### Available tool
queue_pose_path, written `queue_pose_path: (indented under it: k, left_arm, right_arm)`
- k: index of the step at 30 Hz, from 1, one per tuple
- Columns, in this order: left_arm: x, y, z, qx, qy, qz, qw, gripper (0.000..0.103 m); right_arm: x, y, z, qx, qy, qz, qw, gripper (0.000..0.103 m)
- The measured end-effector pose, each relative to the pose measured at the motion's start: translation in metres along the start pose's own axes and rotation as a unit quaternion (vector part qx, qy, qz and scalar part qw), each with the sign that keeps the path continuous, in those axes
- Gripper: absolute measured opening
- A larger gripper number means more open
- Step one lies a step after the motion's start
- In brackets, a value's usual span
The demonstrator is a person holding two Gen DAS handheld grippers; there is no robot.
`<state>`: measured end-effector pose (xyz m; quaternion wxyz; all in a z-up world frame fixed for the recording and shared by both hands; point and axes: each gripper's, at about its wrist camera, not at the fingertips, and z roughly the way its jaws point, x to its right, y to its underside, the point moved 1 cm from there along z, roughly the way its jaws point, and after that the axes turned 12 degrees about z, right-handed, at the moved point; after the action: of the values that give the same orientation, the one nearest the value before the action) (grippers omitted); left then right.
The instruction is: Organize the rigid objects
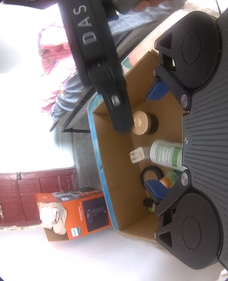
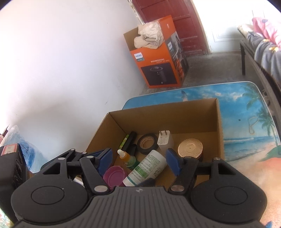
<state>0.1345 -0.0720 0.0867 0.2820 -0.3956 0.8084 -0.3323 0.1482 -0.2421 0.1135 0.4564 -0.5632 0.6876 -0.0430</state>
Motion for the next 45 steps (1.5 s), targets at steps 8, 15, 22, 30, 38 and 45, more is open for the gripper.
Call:
queue_pose_path:
  k: [8,15,22,30,38,45]
  left_arm:
    - [-0.026,0.017,-0.046,0.031,0.002,-0.052,0.9982,0.103]
    - [-0.045,0.029,-0.080,0.028,-0.054,-0.094,0.9938,0.103]
    - [-0.047,0.048,-0.098,-0.005,-0.124,-0.121,0.9849,0.103]
    - [-0.039,0.054,-0.095,-0.042,-0.154,-0.082,0.9838,0.103]
    - [-0.038,0.049,-0.081,-0.056,-0.128,-0.135,0.9810,0.103]
    - [-0.025,0.044,-0.071,-0.078,-0.138,-0.119,0.9801,0.103]
  right_arm:
    - [-0.009,0.011,-0.030,0.029,-0.009,-0.010,0.999,0.081]
    - [-0.013,0.028,-0.054,0.055,-0.005,-0.013,0.998,0.096]
    - [-0.024,0.063,-0.063,0.063,0.031,-0.034,0.997,0.103]
    - [-0.044,0.112,-0.056,0.122,0.154,-0.108,0.975,0.103]
    - [-0.048,0.105,-0.035,0.130,0.205,-0.095,0.965,0.103]
    - [-0.040,0.099,-0.021,0.115,0.217,-0.070,0.967,0.103]
